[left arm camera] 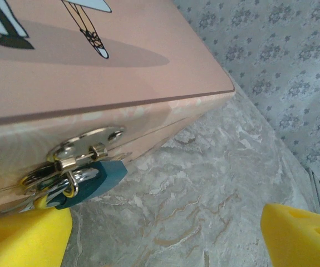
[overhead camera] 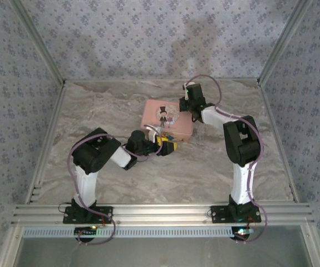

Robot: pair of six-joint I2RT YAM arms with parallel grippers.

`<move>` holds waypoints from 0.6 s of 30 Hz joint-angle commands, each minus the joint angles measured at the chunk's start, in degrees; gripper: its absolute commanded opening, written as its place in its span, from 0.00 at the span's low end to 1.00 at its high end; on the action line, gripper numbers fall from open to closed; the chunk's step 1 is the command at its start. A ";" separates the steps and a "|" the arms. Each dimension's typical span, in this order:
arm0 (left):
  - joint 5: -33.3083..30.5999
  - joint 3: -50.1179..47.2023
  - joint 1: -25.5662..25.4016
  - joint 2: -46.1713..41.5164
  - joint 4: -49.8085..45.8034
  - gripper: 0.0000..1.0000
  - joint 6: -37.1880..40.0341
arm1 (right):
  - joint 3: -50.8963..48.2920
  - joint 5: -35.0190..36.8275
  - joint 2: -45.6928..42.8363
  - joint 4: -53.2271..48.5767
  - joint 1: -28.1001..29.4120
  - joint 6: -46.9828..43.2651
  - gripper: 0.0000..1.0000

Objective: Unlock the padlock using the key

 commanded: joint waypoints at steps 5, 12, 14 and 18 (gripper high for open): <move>-8.93 -1.49 -0.75 -1.50 5.94 0.90 1.46 | -2.82 -4.51 -0.80 -7.64 2.02 -0.65 0.00; -20.79 -2.95 -2.51 -4.30 -1.42 0.92 4.32 | -3.09 -4.60 -1.37 -7.41 2.21 -0.65 0.00; -20.53 -2.95 -2.37 -4.32 -1.75 0.91 4.08 | -3.13 -4.47 -1.45 -7.41 2.34 -0.65 0.00; -15.03 -4.69 -1.91 -3.88 4.01 0.84 3.40 | -3.39 -4.51 -1.47 -7.34 2.37 -0.65 0.00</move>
